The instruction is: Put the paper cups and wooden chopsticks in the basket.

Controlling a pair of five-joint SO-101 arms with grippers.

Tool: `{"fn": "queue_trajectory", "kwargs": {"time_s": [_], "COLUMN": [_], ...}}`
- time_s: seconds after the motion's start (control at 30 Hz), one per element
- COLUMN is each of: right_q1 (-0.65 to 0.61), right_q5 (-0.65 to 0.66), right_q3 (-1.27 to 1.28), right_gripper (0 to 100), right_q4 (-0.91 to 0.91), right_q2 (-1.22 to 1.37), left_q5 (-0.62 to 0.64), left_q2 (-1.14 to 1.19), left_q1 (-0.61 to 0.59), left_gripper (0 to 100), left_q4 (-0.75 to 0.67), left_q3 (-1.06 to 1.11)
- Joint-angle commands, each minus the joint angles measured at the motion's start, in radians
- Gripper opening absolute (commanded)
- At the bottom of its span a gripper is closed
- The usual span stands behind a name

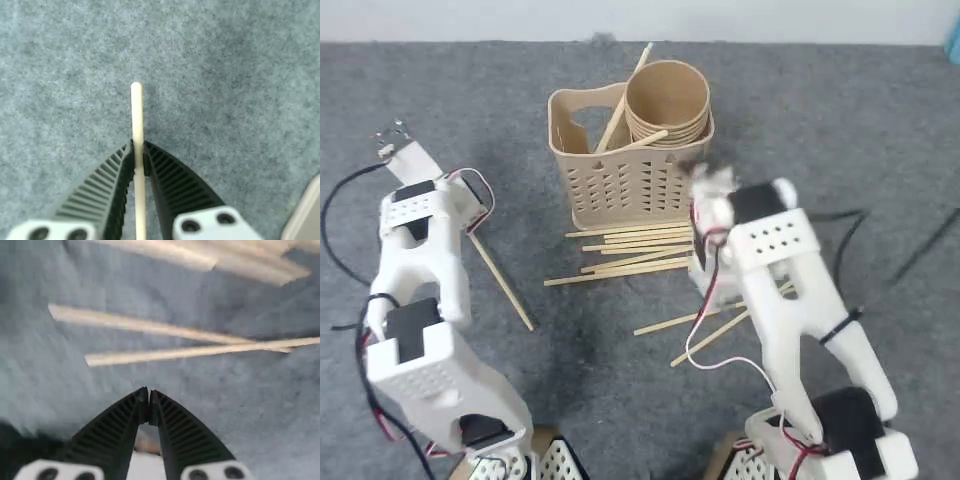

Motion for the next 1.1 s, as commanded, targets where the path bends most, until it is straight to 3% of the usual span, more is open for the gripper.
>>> {"fn": "queue_trajectory", "kwargs": {"time_s": [0.0, 0.13, 0.3, 0.57, 0.9, 1.07], "right_q1": [0.031, 0.033, 0.030, 0.024, -0.166, -0.217], "right_q5": [0.279, 0.298, 0.167, 0.167, 0.448, 0.546], "right_q3": [0.221, 0.396, 0.535, 0.539, 0.548, 0.606], "right_gripper": [1.7, 6.0, 14.6, 14.4, 14.4, 14.4], "right_q4": [-0.124, -0.360, -0.601, -0.595, -0.473, -0.542], "right_q2": [-0.062, -0.062, -0.062, -0.065, -0.334, -0.367], "left_q5": [0.003, 0.003, 0.003, 0.003, 0.003, 0.003], "left_q2": [-0.008, -0.006, -0.006, -0.006, -0.005, -0.005], "left_q1": [0.008, 0.008, 0.008, 0.009, 0.009, 0.009], "left_gripper": [1, 1, 1, 1, 1, 1], "left_q4": [0.000, 0.000, 0.000, 0.000, 0.000, 0.000], "left_q3": [-0.045, -0.045, -0.045, -0.044, -0.044, -0.044]}}
